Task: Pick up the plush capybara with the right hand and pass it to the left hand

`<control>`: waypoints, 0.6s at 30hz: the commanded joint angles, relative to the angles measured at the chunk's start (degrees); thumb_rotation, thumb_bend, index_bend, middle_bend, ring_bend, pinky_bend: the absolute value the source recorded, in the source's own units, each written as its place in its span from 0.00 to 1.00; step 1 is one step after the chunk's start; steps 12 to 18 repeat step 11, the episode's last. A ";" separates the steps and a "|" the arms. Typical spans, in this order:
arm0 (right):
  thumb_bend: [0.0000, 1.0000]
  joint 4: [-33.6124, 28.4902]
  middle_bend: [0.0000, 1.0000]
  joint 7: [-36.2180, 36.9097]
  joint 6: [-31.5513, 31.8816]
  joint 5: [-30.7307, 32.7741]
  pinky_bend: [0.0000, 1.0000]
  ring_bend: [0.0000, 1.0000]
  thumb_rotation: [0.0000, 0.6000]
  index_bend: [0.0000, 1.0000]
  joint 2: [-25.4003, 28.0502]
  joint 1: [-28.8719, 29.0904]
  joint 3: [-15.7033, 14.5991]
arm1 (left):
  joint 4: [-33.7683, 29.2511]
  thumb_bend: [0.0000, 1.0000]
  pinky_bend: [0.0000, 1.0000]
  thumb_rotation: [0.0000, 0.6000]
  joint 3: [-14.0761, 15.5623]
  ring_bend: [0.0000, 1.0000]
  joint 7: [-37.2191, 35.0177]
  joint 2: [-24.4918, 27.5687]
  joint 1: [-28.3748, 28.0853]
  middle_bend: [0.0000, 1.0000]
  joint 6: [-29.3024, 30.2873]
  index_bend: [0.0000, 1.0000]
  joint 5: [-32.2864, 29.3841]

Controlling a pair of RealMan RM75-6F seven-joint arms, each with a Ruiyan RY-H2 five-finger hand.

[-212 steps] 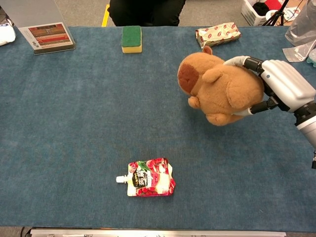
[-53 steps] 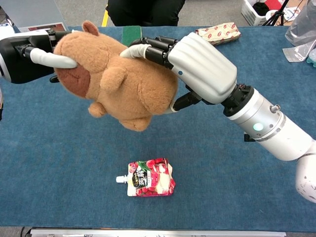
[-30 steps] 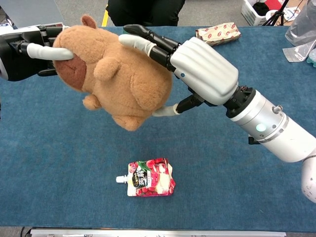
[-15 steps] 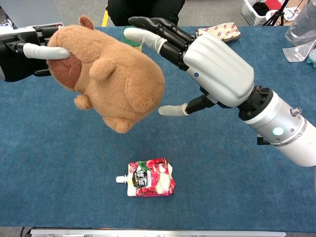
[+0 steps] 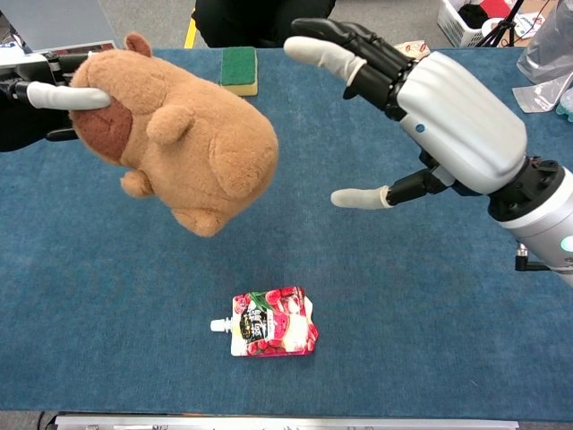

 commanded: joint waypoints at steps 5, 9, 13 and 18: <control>0.00 -0.52 0.00 -0.77 0.55 1.53 0.35 0.00 1.00 0.00 1.99 -2.41 -0.55 | 0.60 0.13 0.98 1.00 -0.50 0.69 0.55 -0.47 1.05 0.71 -0.43 0.71 -0.67; 0.00 0.87 0.02 -1.15 1.68 2.10 0.37 0.04 1.00 0.00 1.11 -3.63 0.08 | 0.96 0.13 0.97 1.00 -1.04 0.69 0.39 -0.80 1.18 0.71 -1.30 0.71 -0.67; 0.00 1.25 0.05 -0.70 1.57 2.46 0.38 0.06 1.00 0.00 1.07 -3.96 0.05 | 1.34 0.13 0.98 1.00 -1.37 0.69 0.35 -1.09 1.01 0.71 -1.84 0.71 -0.65; 0.00 1.25 0.05 -0.70 1.57 2.46 0.38 0.06 1.00 0.00 1.07 -3.96 0.05 | 1.34 0.13 0.98 1.00 -1.37 0.69 0.35 -1.09 1.01 0.71 -1.84 0.71 -0.65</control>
